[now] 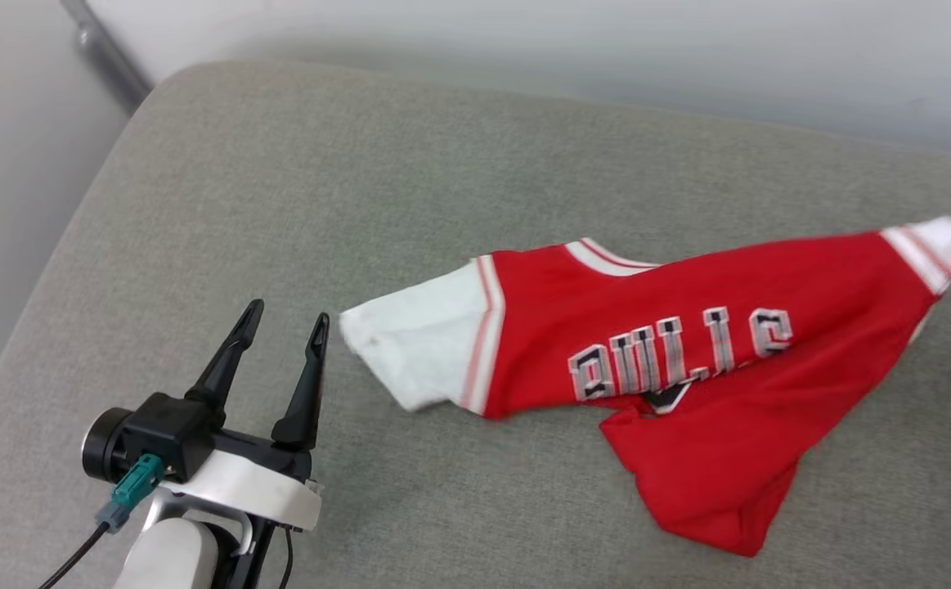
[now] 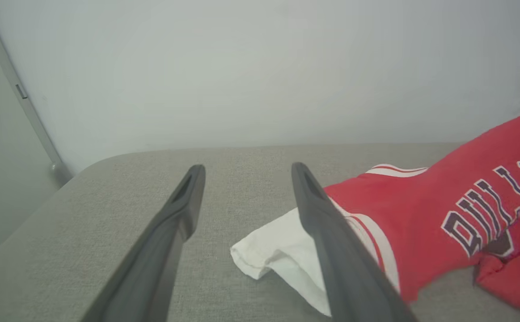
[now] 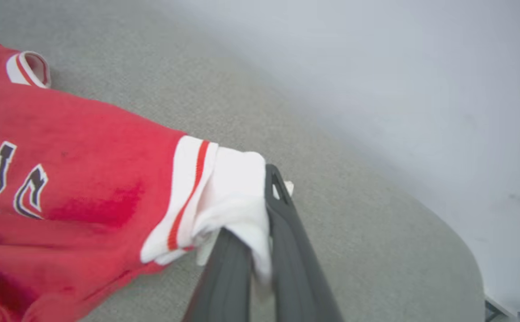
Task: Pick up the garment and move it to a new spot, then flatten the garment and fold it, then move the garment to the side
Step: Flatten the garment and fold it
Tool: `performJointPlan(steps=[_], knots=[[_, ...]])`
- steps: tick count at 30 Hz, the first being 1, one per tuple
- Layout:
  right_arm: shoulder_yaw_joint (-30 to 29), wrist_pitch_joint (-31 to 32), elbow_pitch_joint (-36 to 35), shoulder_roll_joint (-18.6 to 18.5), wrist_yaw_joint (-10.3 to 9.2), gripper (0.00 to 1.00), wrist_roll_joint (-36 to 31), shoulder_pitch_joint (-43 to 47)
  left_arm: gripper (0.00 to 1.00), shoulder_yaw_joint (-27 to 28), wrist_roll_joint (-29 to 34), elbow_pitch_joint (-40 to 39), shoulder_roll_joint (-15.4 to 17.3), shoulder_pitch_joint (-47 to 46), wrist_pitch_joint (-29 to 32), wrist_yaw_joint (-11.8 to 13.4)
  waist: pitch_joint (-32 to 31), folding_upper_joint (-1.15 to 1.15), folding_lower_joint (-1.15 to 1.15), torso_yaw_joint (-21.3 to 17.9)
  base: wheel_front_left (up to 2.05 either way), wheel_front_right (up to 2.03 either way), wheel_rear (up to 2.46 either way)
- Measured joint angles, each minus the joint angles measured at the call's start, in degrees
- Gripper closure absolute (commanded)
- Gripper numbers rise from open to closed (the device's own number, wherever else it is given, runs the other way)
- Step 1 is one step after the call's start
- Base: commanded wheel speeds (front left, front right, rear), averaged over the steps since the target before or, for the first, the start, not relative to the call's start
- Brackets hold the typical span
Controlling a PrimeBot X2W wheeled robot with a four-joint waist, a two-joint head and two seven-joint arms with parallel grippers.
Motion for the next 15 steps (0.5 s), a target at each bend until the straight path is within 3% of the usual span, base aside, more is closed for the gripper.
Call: performJointPlan(steps=[8, 15], knots=[[-1.1, -7.2, -5.3, -6.9, 0.00, 1.00, -7.4, 0.6, 0.00, 1.8, 0.4, -1.2, -0.4, 1.3, 0.0, 0.0, -1.7, 0.00, 0.00, -3.8, 0.00, 0.00, 0.00], [0.0, -9.5, -2.9, -5.5, -0.01, 1.00, -7.5, 14.2, 0.00, 2.3, 0.5, -1.5, -0.4, 1.7, 0.0, -0.1, -0.3, 0.00, 0.00, -6.4, 0.00, 0.00, 0.00]])
